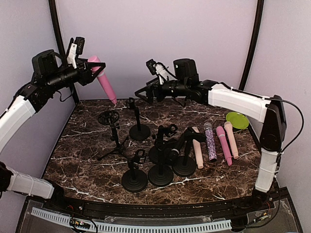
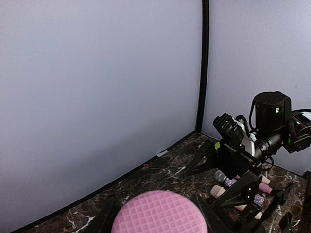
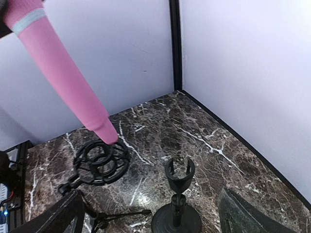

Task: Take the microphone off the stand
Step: Pass from the left arm to the right

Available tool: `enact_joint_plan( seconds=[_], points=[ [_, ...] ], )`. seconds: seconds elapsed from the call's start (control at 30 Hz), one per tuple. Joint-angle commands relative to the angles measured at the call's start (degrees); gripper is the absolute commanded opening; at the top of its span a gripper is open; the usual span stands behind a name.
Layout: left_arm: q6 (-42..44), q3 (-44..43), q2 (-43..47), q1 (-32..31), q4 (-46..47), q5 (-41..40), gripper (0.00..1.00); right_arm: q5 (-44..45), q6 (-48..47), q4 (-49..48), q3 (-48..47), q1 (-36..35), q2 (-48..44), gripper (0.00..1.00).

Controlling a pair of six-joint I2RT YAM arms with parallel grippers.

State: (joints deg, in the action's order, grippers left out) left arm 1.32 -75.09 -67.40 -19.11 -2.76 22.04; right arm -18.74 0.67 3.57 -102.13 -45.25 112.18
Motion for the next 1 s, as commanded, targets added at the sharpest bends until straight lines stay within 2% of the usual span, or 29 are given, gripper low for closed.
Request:
enact_joint_plan(
  seconds=[0.0, 0.1, 0.23, 0.37, 0.43, 0.57, 0.67, 0.8, 0.83, 0.87, 0.9, 0.93, 0.97],
  points=[
    [-6.3, -4.0, -2.1, -2.7, -0.2, 13.1, 0.0, -16.1, 1.2, -2.9, 5.7, 0.5, -7.1, 0.93],
    [-7.2, -6.2, -3.9, -6.0, -1.9, 16.1, 0.0, -22.9, 3.6, -5.9, 9.5, -0.2, -10.4, 0.91],
    [-8.3, -10.4, -7.7, -10.9, -4.3, 21.0, 0.0, -22.9, 1.8, -4.1, 10.5, -3.0, -12.8, 0.94],
    [-10.7, -12.1, -9.5, -13.0, -3.6, 24.6, 0.0, -22.3, 0.7, -3.7, 10.4, -4.9, -13.5, 0.87],
    [-11.7, -11.9, -9.4, -13.2, -2.6, 25.5, 0.0, -22.1, 0.9, -3.7, 10.7, -5.6, -13.4, 0.77],
    [-12.7, -11.5, -9.6, -13.6, -2.0, 26.6, 0.0, -22.4, 2.2, -4.9, 11.1, -5.9, -13.3, 0.47],
    [-12.1, -11.5, -9.6, -13.8, -2.8, 26.2, 0.0, -21.9, 3.4, -7.2, 12.2, -5.9, -14.2, 0.28],
    [-11.4, -11.6, -9.9, -13.9, -3.3, 25.8, 0.0, -19.9, 5.3, -8.7, 12.8, -6.0, -15.1, 0.07],
    [-11.0, -11.6, -9.9, -13.9, -3.5, 25.5, 0.01, -18.5, 5.7, -8.8, 13.1, -6.0, -15.4, 0.05],
    [-10.4, -11.6, -9.9, -13.9, -3.8, 24.5, 0.13, -16.5, 6.4, -9.1, 13.5, -6.0, -15.9, 0.04],
    [-10.1, -11.6, -9.8, -13.9, -4.1, 23.2, 0.22, -14.4, 7.0, -9.4, 14.1, -5.9, -16.5, 0.04],
    [-9.3, -11.6, -9.7, -13.9, -4.7, 22.5, 0.38, -12.1, 7.5, -9.8, 14.8, -5.9, -17.4, 0.03],
    [-8.3, -11.6, -9.3, -13.9, -5.3, 20.8, 0.45, -9.5, 7.9, -10.1, 15.6, -5.8, -18.3, 0.02]
  ],
)
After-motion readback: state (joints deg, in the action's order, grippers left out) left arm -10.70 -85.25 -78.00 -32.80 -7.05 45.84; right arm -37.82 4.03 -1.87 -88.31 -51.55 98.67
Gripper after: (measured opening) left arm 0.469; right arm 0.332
